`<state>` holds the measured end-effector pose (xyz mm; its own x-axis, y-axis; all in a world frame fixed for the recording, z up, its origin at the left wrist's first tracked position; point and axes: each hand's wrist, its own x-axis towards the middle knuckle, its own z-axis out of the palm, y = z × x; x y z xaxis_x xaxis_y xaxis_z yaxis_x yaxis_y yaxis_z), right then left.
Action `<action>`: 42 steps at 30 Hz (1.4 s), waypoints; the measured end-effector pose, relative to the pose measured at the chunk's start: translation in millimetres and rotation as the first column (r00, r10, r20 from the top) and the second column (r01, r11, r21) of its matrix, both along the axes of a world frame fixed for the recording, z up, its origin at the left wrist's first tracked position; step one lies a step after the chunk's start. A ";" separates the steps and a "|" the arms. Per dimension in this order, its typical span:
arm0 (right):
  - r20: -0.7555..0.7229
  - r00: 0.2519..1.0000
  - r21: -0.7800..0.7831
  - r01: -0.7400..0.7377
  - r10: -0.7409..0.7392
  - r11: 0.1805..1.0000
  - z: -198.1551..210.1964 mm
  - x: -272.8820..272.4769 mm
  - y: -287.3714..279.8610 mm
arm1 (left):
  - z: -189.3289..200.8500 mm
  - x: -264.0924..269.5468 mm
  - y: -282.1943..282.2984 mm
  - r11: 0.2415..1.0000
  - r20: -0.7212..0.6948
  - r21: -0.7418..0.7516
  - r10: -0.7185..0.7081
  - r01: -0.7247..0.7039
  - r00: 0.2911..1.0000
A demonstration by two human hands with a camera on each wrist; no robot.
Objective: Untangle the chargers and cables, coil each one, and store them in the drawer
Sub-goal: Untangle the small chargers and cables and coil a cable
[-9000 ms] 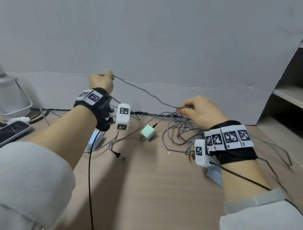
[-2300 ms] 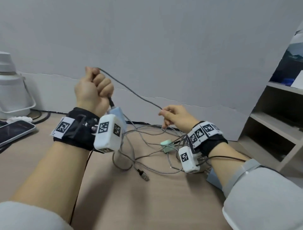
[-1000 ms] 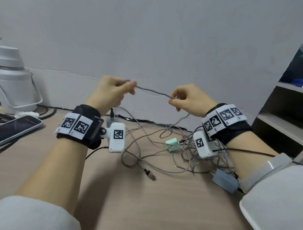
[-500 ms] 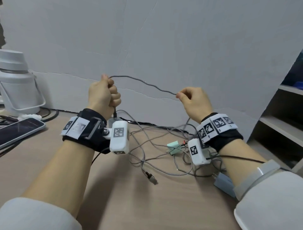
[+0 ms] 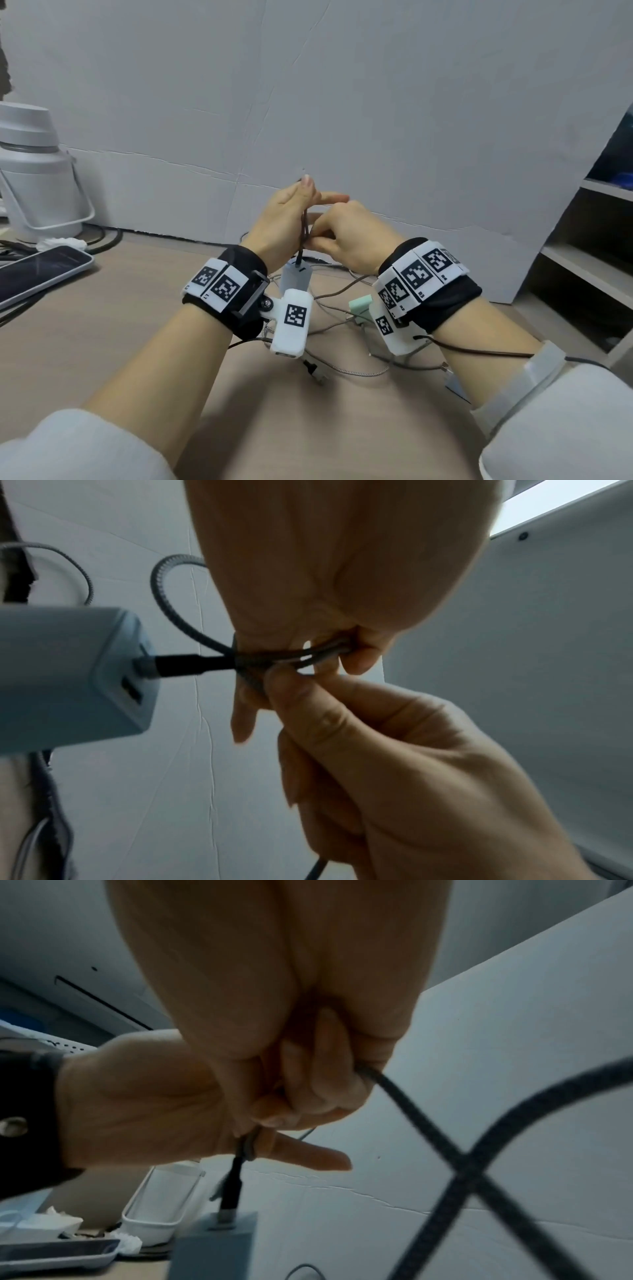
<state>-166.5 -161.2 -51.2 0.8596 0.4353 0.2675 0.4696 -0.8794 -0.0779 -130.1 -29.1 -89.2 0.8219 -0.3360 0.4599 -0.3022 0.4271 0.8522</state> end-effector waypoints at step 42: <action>0.241 0.913 0.385 0.223 -0.330 0.896 8.6 12.0 -59.6 | 7.7 31.2 59.6 0.882 -0.376 -0.208 0.327 -0.423 0.867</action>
